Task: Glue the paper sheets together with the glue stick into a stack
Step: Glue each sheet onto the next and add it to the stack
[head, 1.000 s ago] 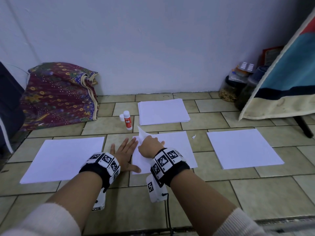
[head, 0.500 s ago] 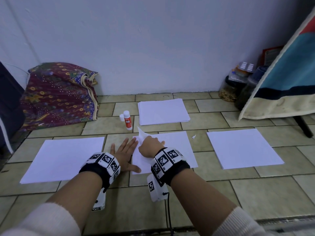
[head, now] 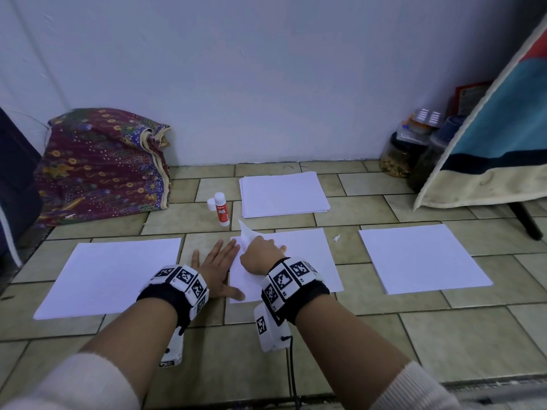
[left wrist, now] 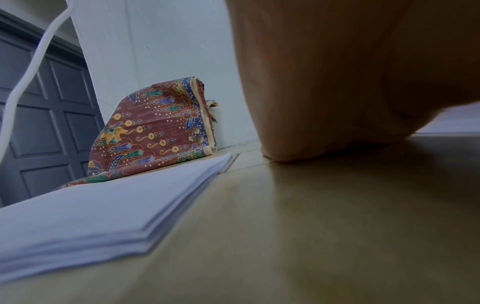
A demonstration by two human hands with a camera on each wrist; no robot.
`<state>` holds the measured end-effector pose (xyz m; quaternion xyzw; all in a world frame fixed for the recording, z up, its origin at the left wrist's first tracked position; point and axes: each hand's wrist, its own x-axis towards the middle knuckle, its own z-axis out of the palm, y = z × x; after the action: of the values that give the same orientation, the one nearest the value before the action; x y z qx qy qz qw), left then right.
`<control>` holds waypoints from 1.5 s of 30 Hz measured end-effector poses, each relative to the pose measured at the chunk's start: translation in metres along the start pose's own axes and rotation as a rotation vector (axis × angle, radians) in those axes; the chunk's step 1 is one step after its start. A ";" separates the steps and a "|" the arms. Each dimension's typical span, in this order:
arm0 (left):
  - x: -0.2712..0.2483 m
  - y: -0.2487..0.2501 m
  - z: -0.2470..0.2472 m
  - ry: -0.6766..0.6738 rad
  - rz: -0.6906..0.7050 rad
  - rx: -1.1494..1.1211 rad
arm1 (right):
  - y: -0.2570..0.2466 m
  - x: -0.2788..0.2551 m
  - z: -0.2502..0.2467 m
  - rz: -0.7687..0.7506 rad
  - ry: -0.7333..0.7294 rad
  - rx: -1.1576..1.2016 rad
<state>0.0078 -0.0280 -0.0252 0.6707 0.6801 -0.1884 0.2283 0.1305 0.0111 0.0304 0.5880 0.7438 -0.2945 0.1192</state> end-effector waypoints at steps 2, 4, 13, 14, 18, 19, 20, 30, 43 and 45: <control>0.000 0.000 0.000 -0.002 -0.001 -0.003 | 0.000 0.000 0.000 0.000 -0.001 0.001; 0.000 0.000 0.000 0.000 -0.001 -0.007 | 0.000 0.002 0.001 0.001 0.002 0.013; -0.002 0.001 0.000 0.007 -0.024 -0.029 | 0.007 0.005 0.007 -0.082 0.045 0.044; -0.002 0.001 0.000 0.016 -0.033 -0.040 | 0.007 0.007 0.007 -0.085 0.031 0.014; -0.002 0.003 0.001 0.028 -0.079 -0.039 | 0.006 0.012 0.009 -0.083 -0.007 -0.101; -0.001 0.003 0.001 0.030 -0.084 -0.039 | 0.006 0.013 0.010 -0.082 -0.010 -0.123; -0.001 0.002 0.001 0.030 -0.086 -0.041 | 0.006 0.014 0.011 -0.081 -0.012 -0.139; -0.001 0.000 0.000 0.003 -0.077 -0.011 | 0.006 0.014 0.012 -0.108 -0.022 -0.169; 0.003 0.003 -0.001 0.082 -0.119 -0.192 | 0.008 0.008 0.008 -0.123 0.008 -0.247; 0.001 0.000 -0.001 0.076 -0.081 -0.175 | 0.008 0.005 0.009 -0.128 0.022 -0.273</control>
<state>0.0082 -0.0267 -0.0253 0.6266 0.7288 -0.1120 0.2522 0.1353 0.0111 0.0181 0.5208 0.8142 -0.1913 0.1709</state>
